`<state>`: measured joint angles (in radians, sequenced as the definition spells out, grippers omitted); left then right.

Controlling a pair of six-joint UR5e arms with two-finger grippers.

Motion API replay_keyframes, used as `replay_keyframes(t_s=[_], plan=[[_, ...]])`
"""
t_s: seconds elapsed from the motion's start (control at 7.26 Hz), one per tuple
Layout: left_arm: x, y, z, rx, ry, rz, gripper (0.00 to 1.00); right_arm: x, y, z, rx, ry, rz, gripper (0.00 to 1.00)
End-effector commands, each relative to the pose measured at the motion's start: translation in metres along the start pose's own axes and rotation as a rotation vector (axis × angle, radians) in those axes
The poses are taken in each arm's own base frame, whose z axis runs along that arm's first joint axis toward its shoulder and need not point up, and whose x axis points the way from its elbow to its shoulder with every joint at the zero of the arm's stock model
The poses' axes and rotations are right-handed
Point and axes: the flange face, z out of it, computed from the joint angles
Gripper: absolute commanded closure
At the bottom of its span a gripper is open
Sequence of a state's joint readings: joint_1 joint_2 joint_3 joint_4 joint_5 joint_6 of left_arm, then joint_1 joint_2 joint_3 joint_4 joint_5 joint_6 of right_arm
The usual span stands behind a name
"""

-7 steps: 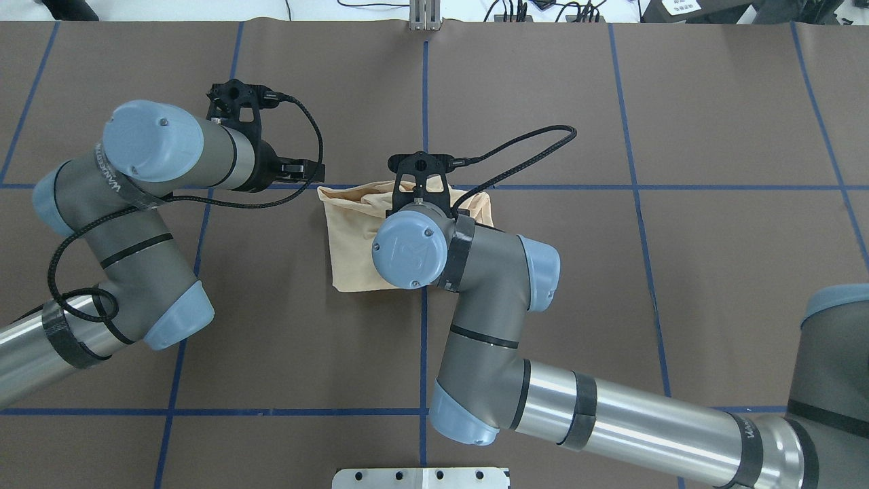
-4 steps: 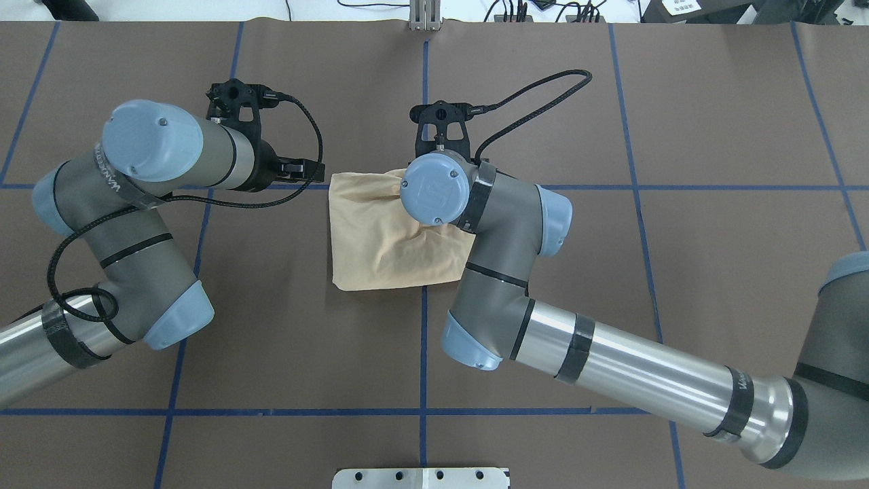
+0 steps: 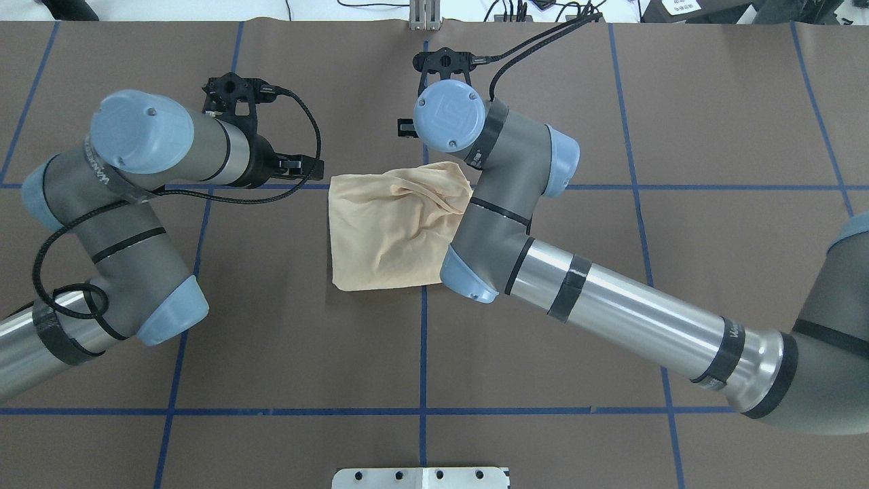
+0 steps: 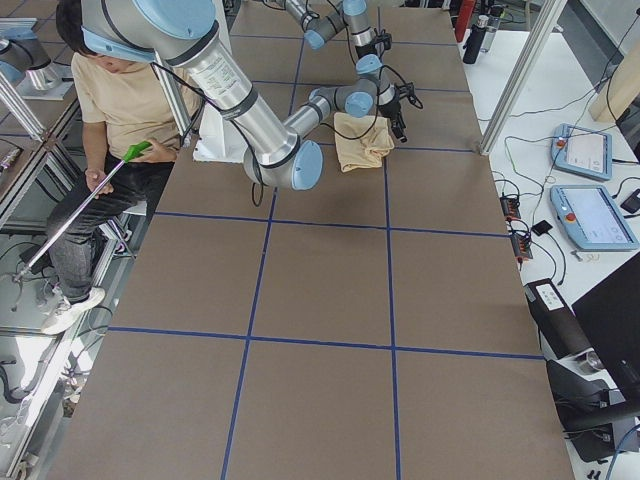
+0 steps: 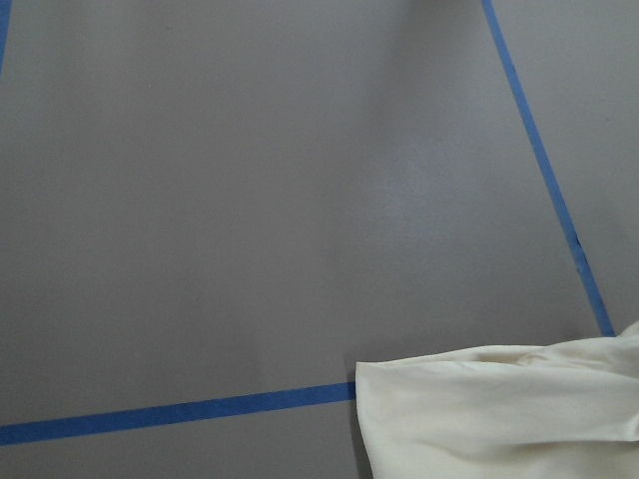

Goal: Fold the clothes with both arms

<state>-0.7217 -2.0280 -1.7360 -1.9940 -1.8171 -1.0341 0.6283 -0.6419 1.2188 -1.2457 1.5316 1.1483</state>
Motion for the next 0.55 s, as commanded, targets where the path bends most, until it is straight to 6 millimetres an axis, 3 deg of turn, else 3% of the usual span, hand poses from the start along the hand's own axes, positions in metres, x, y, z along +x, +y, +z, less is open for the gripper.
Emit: replay_keyframes(t_s=[0.0, 0.14, 0.28, 0.41], plan=[[-0.048, -0.002, -0.05, -0.035, 0.005, 0.109, 0.0, 0.06, -0.044, -0.016, -0.139, -0.058, 0.021, 0.0], [-0.072, -0.012, -0.087, -0.055, -0.053, 0.177, 0.0, 0.115, -0.054, -0.031, -0.169, -0.051, -0.011, 0.0], [-0.099, -0.023, -0.128, -0.056, -0.119, 0.256, 0.0, 0.19, -0.065, -0.054, -0.207, -0.037, -0.065, 0.0], [-0.139, -0.039, -0.161, -0.064, -0.191, 0.327, 0.0, 0.265, -0.079, -0.082, -0.251, -0.043, -0.122, 0.0]])
